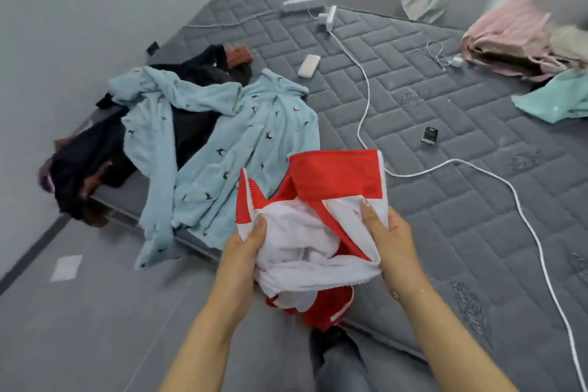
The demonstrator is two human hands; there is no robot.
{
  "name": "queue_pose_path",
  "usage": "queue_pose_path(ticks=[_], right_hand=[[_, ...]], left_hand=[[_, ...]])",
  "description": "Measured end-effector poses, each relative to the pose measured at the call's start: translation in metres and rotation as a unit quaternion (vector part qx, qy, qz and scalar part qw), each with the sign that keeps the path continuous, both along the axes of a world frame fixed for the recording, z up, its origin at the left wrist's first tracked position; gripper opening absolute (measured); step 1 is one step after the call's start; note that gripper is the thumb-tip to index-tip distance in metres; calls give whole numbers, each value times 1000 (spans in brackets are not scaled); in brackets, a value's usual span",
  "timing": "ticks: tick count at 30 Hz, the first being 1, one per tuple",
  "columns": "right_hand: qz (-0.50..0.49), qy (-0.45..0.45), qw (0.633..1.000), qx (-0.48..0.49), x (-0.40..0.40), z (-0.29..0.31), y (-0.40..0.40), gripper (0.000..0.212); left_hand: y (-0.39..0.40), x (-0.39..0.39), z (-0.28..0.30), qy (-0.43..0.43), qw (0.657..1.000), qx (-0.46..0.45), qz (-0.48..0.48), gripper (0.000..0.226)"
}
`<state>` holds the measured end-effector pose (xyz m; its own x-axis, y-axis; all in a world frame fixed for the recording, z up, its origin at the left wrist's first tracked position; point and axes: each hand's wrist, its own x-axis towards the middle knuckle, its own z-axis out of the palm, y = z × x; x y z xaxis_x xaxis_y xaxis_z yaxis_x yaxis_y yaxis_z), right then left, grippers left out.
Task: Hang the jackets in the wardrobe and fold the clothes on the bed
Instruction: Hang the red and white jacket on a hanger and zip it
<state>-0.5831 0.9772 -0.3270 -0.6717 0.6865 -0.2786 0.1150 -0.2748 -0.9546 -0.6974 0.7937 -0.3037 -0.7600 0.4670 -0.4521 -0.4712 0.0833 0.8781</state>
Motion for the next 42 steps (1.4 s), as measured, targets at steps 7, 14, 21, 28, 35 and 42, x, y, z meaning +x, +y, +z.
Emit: queue_pose_path(ticks=[7,14,21,28,35,42], right_hand=[[212,60,974,60,-54,116,-74,19],[388,96,913,87,-121,151,-148,59],[555,136,817,80,-160,157,-220,53],[687,123,715,34,-140,152,-326,37],[760,94,641,57,-78,148,-431,42],[795,91,592,101,0,154,-554,39]], left_hand=[[-137,29,95,50,980,47,188,44],[-236,75,130,106,885,-15,453,35],[-301,166,121,81,725,-139,670,65],[-317,292,132,86,568,-152,804,52],[-362,385,140,49,432,-169,885,24],[-445,464,133,-11,382,-230,895,40]])
